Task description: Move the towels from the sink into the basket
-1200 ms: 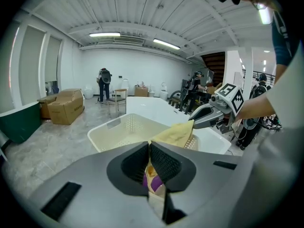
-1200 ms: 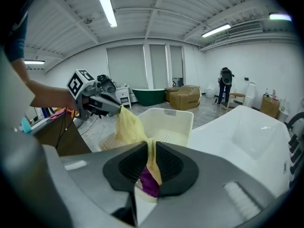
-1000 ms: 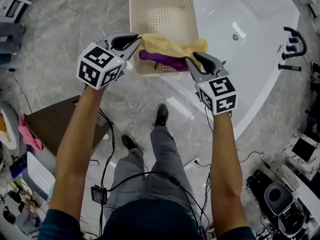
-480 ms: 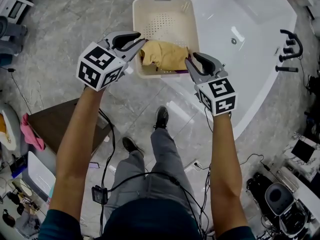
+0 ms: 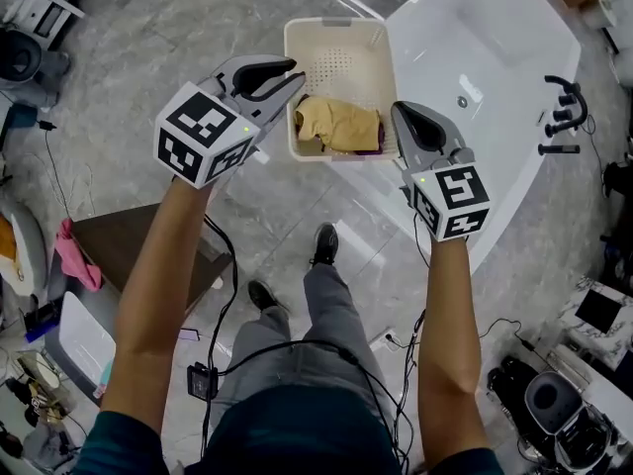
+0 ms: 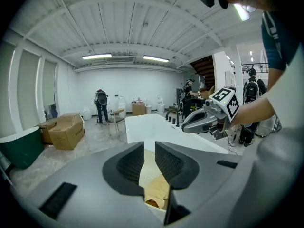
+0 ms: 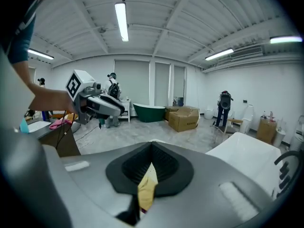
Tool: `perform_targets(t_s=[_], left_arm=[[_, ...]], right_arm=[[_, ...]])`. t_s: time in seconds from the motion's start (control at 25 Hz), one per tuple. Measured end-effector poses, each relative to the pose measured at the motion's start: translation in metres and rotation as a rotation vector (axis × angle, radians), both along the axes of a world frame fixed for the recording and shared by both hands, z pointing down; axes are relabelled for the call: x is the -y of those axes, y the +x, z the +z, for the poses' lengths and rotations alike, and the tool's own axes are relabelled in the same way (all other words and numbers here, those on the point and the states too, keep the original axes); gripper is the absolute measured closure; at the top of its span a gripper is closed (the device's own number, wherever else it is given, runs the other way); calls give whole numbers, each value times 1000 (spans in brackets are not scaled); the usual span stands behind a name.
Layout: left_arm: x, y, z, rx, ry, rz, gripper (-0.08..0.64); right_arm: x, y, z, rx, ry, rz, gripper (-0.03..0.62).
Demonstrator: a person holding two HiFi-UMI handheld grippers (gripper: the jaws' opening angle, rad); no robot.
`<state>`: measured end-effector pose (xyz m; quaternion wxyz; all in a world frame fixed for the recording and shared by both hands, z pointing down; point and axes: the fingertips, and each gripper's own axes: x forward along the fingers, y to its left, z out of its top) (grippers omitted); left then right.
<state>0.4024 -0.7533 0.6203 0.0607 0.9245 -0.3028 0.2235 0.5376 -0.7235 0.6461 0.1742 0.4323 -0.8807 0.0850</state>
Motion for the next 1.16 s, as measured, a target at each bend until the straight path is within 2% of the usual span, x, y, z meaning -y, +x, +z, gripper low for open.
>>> perform_targets(t_s=[0.6, 0.92, 1.16], left_arm=[[-61, -59, -171, -92, 218, -37, 502], [-117, -99, -250, -113, 317, -45, 502], [-170, -135, -299, -127, 352, -50, 502]], right_arm=[[-46, -58, -181, 10, 228, -53, 584], [-90, -97, -254, -3, 310, -92, 584], [-137, -130, -301, -23, 338, -121, 584]])
